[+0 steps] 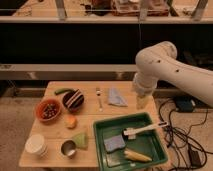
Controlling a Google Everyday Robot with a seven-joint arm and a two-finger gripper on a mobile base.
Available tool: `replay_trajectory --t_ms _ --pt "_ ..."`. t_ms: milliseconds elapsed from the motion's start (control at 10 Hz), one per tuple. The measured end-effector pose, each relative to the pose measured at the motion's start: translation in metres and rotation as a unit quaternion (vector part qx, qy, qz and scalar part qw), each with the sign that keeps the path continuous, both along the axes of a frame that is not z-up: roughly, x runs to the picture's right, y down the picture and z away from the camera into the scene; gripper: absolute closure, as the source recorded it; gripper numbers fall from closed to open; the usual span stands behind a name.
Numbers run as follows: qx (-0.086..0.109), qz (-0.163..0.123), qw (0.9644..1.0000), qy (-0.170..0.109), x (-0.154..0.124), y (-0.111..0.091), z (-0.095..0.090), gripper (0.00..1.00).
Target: Place sponge in metal cup
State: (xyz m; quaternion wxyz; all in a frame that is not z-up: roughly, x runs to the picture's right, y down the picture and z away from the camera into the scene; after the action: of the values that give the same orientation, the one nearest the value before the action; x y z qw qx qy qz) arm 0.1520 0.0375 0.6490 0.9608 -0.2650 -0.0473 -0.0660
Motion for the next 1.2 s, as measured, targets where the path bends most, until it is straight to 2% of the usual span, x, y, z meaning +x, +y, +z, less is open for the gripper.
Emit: replay_trajectory --t_ms 600,800,1000,1100,1200 --pt "-0.004 0.005 1.0 -0.003 -0.001 0.001 0.001 0.4" --pt "-0.03 0.027 0.9988 -0.026 -0.001 0.019 0.007 0.4" --pt "-0.057 0.047 0.9959 -0.051 -0.004 0.053 0.017 0.4" --pt "-0.064 0.053 0.9946 -0.063 -0.006 0.073 0.017 0.4" --pt "-0.064 0.049 0.9942 -0.071 -0.009 0.092 0.011 0.42"
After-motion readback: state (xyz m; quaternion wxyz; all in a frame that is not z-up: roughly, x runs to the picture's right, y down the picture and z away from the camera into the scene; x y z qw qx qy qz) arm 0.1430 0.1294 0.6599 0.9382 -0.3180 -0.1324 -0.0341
